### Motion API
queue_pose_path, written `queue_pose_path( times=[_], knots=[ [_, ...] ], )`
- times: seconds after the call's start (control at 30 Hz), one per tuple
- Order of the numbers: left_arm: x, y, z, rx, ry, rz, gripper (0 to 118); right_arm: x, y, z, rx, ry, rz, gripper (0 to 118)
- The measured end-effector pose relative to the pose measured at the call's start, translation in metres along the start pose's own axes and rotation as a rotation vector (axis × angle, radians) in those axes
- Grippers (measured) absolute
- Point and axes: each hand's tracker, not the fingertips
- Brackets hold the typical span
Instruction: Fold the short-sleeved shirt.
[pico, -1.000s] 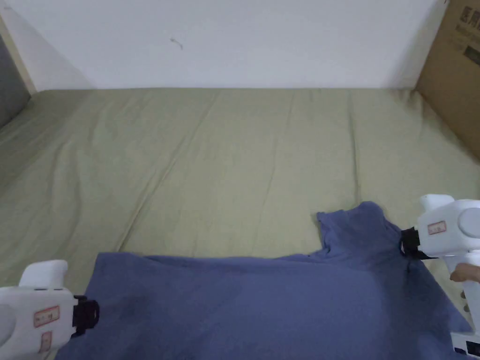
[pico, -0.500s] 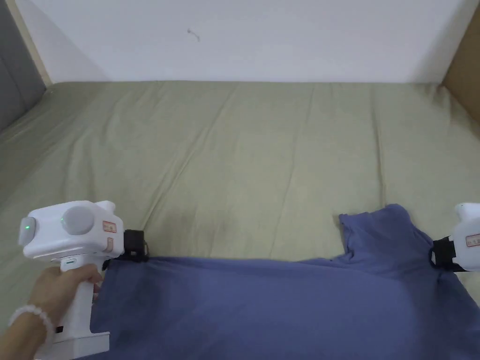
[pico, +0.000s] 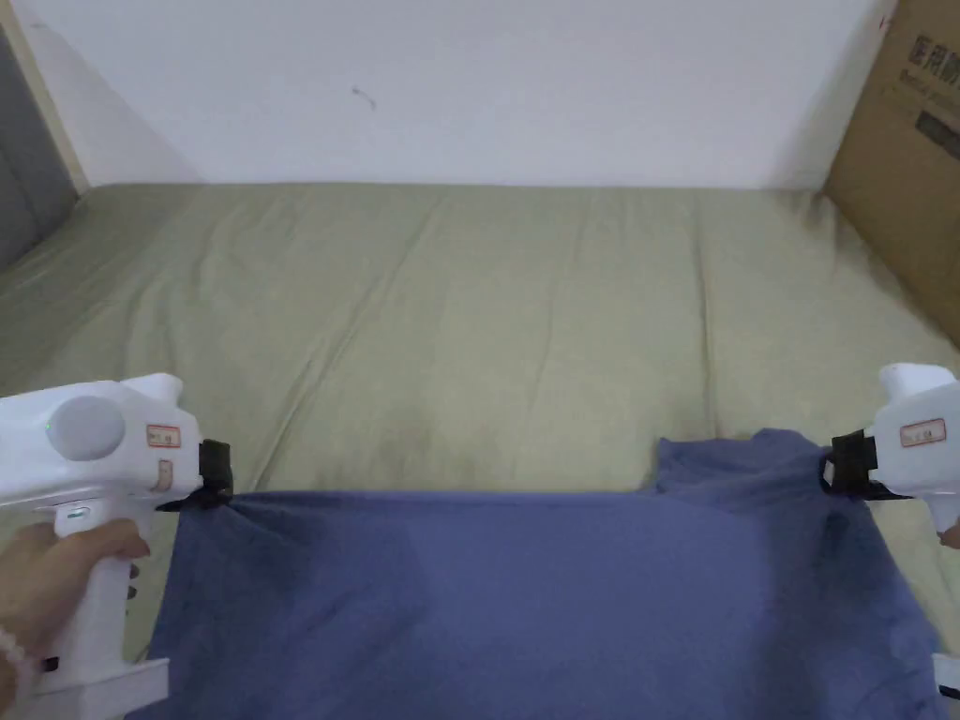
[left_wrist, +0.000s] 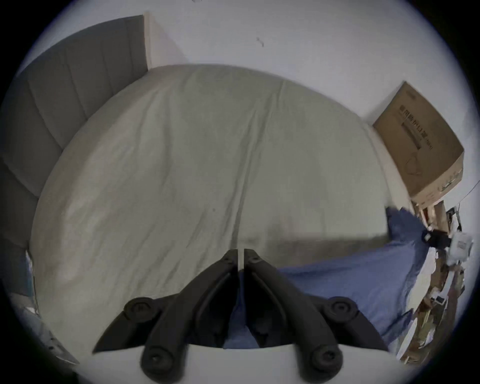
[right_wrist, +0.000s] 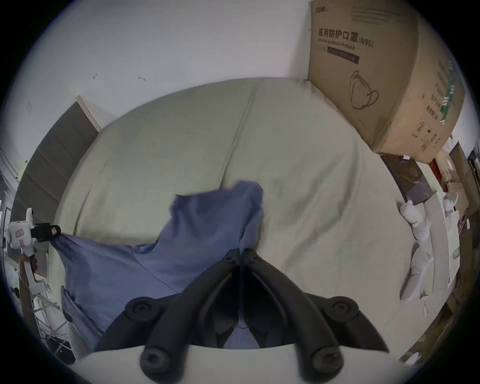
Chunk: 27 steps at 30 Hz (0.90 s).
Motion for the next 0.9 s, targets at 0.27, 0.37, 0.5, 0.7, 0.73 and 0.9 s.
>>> queue_pose_path(
  times=[0.27, 0.37, 0.5, 0.7, 0.73, 0.9],
  knots=[
    [-0.014, -0.08, 0.102, 0.092, -0.04, -0.032, 2, 0.004, -0.09, 0.094, 0.041, 0.008, 0.034, 0],
    [-0.023, -0.132, 0.118, 0.057, -0.041, -0.088, 2, 0.002, -0.154, 0.113, 0.004, -0.013, 0.061, 0],
    [-0.039, -0.195, 0.121, -0.057, -0.006, -0.158, 2, 0.006, -0.231, 0.116, -0.107, -0.018, 0.04, 0],
    [-0.058, -0.236, 0.112, -0.096, -0.017, -0.089, 3, 0.01, -0.284, 0.113, -0.157, -0.021, -0.016, 0],
    [-0.059, -0.238, 0.111, -0.086, -0.022, -0.082, 4, 0.018, -0.284, 0.108, -0.148, -0.021, -0.018, 0],
    [-0.057, -0.232, 0.12, -0.069, 0.02, -0.085, 70, 0.006, -0.276, 0.12, -0.09, -0.068, 0.033, 48]
  ],
)
